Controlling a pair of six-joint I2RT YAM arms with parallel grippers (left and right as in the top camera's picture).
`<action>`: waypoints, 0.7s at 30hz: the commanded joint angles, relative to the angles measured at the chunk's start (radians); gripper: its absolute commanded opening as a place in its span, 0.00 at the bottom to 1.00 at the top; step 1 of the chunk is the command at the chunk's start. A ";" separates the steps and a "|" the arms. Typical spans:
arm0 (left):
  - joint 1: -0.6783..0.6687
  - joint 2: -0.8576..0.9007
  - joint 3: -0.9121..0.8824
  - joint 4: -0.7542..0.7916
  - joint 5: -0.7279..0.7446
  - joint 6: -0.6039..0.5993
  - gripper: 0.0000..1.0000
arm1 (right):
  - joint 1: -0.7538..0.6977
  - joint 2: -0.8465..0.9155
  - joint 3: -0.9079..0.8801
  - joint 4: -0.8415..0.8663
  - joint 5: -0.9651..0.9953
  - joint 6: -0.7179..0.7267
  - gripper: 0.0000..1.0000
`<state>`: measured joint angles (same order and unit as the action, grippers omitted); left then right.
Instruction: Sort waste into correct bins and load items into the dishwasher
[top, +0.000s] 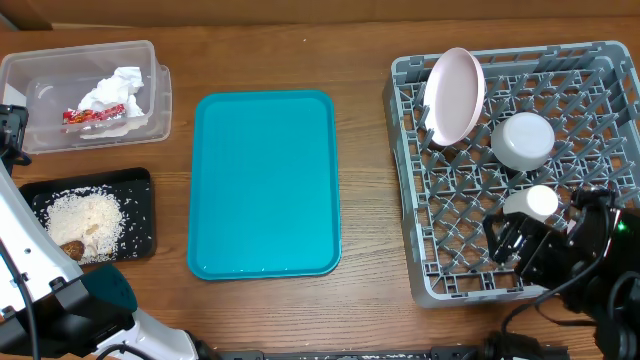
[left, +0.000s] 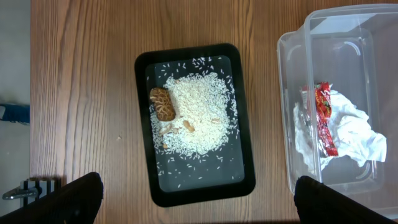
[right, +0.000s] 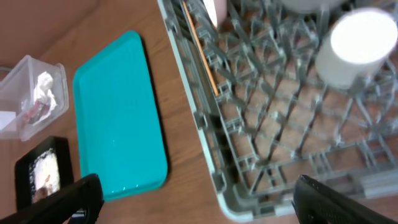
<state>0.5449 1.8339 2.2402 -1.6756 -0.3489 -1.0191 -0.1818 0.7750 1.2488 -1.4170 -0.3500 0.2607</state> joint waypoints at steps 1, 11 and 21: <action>-0.004 0.010 0.005 0.001 -0.016 -0.016 1.00 | 0.008 -0.050 -0.071 0.099 0.000 -0.013 1.00; -0.004 0.010 0.005 0.001 -0.016 -0.016 1.00 | 0.134 -0.378 -0.624 0.760 -0.131 -0.093 1.00; -0.004 0.010 0.005 0.001 -0.016 -0.016 1.00 | 0.217 -0.644 -1.161 1.432 -0.103 -0.093 1.00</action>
<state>0.5449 1.8339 2.2402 -1.6756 -0.3489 -1.0191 0.0288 0.1860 0.1551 -0.0551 -0.4671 0.1745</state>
